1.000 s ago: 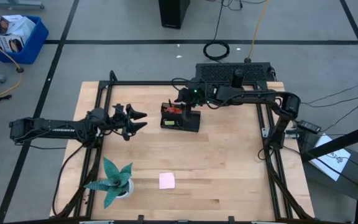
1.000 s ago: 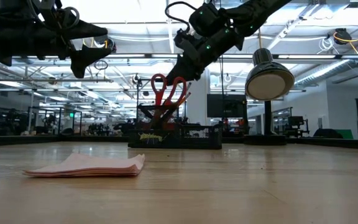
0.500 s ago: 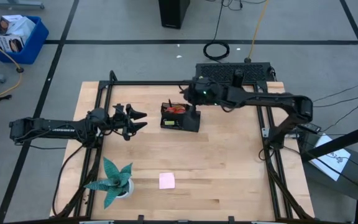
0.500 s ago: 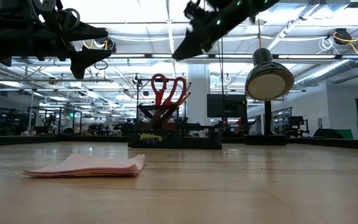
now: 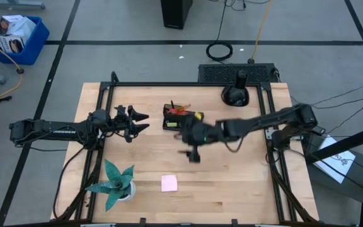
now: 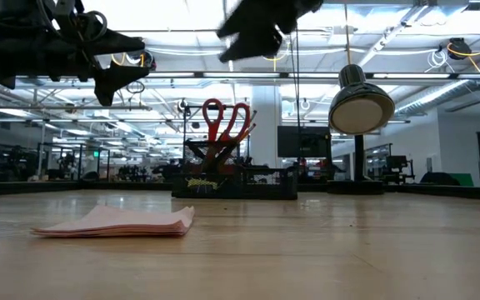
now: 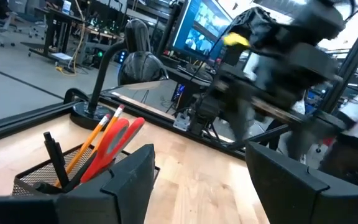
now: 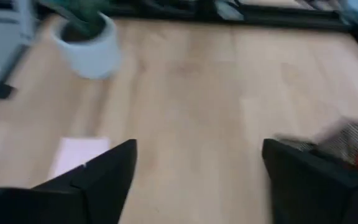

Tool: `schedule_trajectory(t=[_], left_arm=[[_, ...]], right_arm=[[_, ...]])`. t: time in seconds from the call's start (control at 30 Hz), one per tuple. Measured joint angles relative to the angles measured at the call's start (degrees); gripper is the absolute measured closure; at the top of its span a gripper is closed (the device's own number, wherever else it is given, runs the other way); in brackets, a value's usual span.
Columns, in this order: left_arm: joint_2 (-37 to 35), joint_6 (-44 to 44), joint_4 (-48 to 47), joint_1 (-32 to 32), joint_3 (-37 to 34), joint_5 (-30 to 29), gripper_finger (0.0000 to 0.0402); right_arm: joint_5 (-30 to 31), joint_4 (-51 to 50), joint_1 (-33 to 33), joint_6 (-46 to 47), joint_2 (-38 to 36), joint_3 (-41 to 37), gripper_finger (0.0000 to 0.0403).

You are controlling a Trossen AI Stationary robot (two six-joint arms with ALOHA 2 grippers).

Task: Pick and place office supplies into organizer
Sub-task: Put the pink sticky notes into the black desk organizer

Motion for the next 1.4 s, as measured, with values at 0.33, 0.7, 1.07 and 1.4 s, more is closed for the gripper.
schedule_trajectory(t=[0.33,0.7,1.07,1.4], left_arm=[[-0.02,-0.61,-0.99,0.00,0.02,0.48,0.0146],[-0.01,-1.01,-2.32,-0.28,0.04,0.50,0.0146],[0.00,-1.24,-6.36,-1.53,0.04,-2.51,0.0146],[0.00,-1.53,-6.27,-1.57,0.04,-2.52,0.0146]], right_arm=[[2.34,6.71,9.24,4.93,9.69,0.03,0.0007],[-2.05,15.45,11.73,9.37,21.34,-0.03,0.0009],[3.93,22.15,13.38,9.99,26.06,0.06,0.0009],[6.78,26.20,14.33,8.00,27.51,0.08,0.0009]])
